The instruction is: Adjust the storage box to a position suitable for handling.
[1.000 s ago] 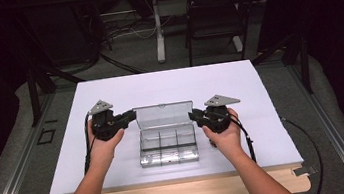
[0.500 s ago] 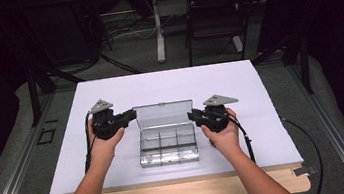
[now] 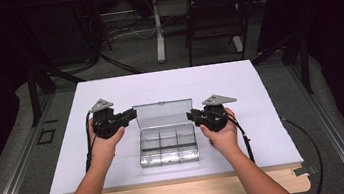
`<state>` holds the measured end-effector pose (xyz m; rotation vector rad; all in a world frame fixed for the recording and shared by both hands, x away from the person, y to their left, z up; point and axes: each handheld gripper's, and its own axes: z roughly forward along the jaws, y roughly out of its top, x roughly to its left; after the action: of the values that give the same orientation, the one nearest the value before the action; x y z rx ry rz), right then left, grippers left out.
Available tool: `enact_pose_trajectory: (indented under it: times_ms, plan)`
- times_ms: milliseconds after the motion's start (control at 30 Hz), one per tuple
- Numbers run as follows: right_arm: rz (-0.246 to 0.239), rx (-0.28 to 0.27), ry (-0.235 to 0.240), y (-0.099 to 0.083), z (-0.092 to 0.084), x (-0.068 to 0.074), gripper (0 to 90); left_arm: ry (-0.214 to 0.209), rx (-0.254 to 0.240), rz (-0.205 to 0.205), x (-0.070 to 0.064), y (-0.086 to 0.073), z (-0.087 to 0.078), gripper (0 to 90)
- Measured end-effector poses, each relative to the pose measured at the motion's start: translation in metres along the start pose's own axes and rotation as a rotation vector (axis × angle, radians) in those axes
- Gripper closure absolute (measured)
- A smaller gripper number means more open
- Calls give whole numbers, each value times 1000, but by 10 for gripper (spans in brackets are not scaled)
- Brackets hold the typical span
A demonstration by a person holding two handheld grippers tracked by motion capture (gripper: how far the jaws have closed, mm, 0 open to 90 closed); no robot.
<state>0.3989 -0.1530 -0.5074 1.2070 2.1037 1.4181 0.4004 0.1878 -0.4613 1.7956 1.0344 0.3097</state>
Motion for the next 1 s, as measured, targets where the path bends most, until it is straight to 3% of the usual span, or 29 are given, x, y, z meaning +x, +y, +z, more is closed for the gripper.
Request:
enact_pose_trajectory:
  times_ms: [567, 1000]
  plan:
    - [27, 1, 9, -1, 4, -4, 737, -3, -7, -19, 4, 0, 3, 747]
    - [32, 3, 8, 0, 5, -5, 736, 1, 24, -28, 9, -10, 13, 680]
